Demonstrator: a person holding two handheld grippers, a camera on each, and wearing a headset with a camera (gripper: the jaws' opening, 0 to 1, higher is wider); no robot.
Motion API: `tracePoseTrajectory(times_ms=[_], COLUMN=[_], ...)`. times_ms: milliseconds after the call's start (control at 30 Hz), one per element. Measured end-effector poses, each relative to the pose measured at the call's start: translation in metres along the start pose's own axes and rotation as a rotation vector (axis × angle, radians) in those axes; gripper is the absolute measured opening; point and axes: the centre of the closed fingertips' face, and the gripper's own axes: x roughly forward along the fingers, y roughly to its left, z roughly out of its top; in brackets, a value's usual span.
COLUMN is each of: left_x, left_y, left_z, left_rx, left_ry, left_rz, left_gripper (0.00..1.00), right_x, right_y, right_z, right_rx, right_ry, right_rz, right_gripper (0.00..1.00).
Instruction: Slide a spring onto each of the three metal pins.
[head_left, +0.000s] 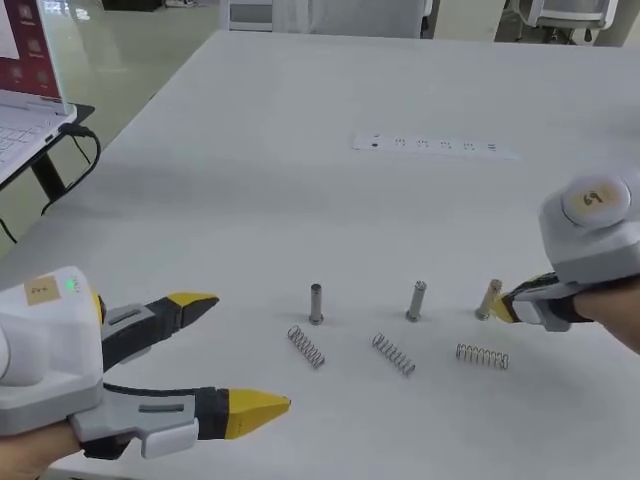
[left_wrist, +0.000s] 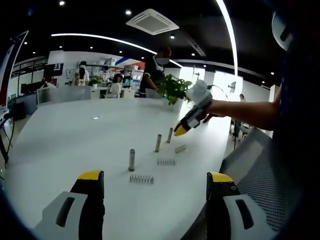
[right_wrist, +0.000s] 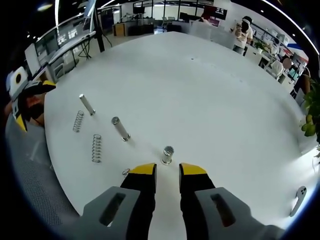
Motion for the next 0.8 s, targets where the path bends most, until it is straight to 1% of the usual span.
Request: tracePoseTrajectory(times_ms=[333, 433, 500, 567, 600, 667, 733, 767, 800], left_x=[0.000, -0.001, -0.001, -0.001, -0.001, -0.001, -0.001, -0.001, -0.001], left_y=[-0.001, -0.002, -0.002, -0.003, -0.003, -0.004, -0.004, -0.004, -0.004], left_z=[0.000, -0.001, -0.001, -0.001, 0.000, 0.000, 0.000, 0.000, 0.000], left_rx=[0.002, 0.002, 0.003, 0.004, 0.005, 0.006, 0.005, 0.006, 0.006], left_ry=[0.004, 0.004, 0.005, 0.006, 0.006, 0.005, 0.005, 0.007, 0.007], left_rz=[-0.006, -0.008, -0.008, -0.009, -0.010, -0.012, -0.013, -0.013, -0.013], left_gripper=[0.80, 0.80, 0.80, 0.80, 0.80, 0.80, 0.80, 0.80, 0.80], right_x=[-0.009, -0.011, -0.012, -0.013, -0.014, -0.014, -0.014, -0.011, -0.009], right_y=[0.007, 0.011, 0.015, 0.019, 0.022, 0.029, 0.034, 0.037, 0.038], right_z=[-0.016, -0.022, -0.025, -0.027, -0.029, -0.030, -0.032, -0.035, -0.038], right_rx=[-0.004, -0.006, -0.023, -0.040, -0.052, -0.093, -0.118, -0.142, -0.149], right_ry=[0.011, 0.017, 0.023, 0.024, 0.027, 0.024, 0.026, 0.031, 0.039], right_rz=[0.014, 0.031, 0.042, 0.059, 0.076, 0.108, 0.131, 0.151, 0.157], right_gripper=[0.16, 0.16, 0.16, 0.16, 0.16, 0.17, 0.18, 0.18, 0.18])
